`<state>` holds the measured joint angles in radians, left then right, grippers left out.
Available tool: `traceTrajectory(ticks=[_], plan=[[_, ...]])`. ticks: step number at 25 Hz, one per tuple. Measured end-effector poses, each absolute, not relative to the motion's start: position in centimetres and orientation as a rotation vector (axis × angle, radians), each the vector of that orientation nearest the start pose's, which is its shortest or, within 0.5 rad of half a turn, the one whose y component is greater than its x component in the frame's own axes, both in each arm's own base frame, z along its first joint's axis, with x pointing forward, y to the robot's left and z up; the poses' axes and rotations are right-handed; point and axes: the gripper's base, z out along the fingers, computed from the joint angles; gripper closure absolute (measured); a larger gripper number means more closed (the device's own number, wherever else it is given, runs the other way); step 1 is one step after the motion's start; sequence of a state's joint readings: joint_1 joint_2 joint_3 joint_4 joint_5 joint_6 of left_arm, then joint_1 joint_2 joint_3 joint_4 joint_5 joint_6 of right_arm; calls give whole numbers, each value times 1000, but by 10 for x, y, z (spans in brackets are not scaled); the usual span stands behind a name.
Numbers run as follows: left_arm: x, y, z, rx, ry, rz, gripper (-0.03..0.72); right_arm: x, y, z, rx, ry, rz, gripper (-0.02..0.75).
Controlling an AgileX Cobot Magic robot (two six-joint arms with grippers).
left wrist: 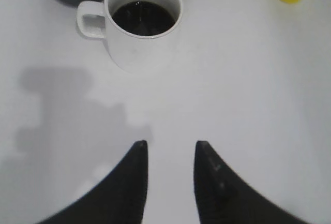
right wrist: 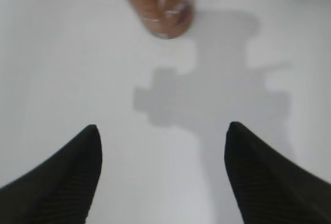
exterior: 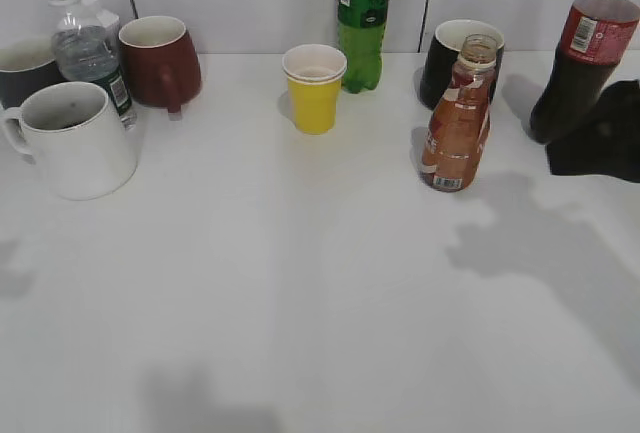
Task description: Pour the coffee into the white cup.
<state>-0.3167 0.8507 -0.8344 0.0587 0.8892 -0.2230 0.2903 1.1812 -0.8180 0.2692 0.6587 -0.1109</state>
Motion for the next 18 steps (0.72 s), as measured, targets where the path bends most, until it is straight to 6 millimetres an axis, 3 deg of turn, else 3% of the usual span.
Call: traceTrajectory(ticks=[5,9,14,18], plan=[[105,-30,350,200,2301,-178,449,175,71,305,-337,2371,412,163],[69,-21,345,192,2256,-224,449,131,58,318,-345,2232,422,165],[27,-8,331,217,2184,-229,449,79,40,319,-364,2127,386,165],[5,-1,315,224,2147,-234,449,46,23,309,-313,2117,306,165]])
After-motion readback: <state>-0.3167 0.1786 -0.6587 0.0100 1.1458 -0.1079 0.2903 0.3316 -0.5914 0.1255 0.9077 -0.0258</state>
